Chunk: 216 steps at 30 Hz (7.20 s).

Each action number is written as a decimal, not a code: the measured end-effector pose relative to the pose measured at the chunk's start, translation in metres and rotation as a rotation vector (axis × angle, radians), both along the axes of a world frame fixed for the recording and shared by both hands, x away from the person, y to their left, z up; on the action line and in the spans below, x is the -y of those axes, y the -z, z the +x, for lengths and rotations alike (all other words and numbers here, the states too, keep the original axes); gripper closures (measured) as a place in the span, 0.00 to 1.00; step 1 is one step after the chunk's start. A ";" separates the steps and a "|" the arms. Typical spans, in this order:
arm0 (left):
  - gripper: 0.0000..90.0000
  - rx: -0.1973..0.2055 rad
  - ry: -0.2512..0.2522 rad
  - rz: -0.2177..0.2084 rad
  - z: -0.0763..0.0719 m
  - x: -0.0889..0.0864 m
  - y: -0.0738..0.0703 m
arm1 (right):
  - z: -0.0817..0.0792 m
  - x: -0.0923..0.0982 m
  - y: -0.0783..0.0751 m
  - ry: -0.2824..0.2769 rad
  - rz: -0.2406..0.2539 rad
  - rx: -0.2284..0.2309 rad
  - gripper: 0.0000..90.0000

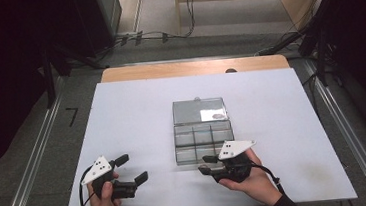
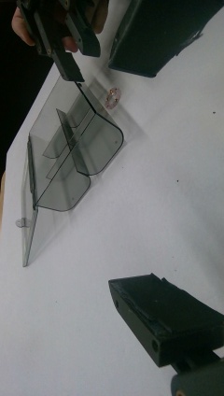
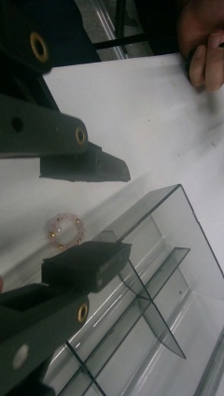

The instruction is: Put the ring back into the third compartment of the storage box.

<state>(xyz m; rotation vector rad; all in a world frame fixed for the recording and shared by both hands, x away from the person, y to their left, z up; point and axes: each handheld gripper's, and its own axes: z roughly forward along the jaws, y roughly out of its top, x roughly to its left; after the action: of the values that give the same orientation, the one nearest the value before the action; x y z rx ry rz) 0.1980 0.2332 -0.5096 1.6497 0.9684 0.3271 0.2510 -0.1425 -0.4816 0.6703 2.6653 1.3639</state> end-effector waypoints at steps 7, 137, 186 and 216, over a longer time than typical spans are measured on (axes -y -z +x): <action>0.00 -0.001 0.000 0.001 0.000 0.000 0.000 | 0.001 -0.003 0.007 -0.003 -0.029 -0.002 0.71; 0.00 -0.003 0.006 0.008 0.001 0.002 0.000 | 0.012 0.029 -0.026 0.026 0.064 0.054 0.94; 0.00 0.000 0.006 0.009 0.000 0.003 0.000 | 0.029 0.054 -0.031 0.118 0.103 0.064 0.94; 0.00 -0.002 0.010 0.017 0.000 0.003 0.000 | 0.047 0.062 -0.023 0.170 0.127 0.071 0.94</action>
<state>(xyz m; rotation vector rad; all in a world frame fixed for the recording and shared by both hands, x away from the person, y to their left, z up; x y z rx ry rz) 0.1984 0.2305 -0.5098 1.6699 0.9613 0.3282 0.2976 -0.2049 -0.4587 0.8231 2.4206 1.4896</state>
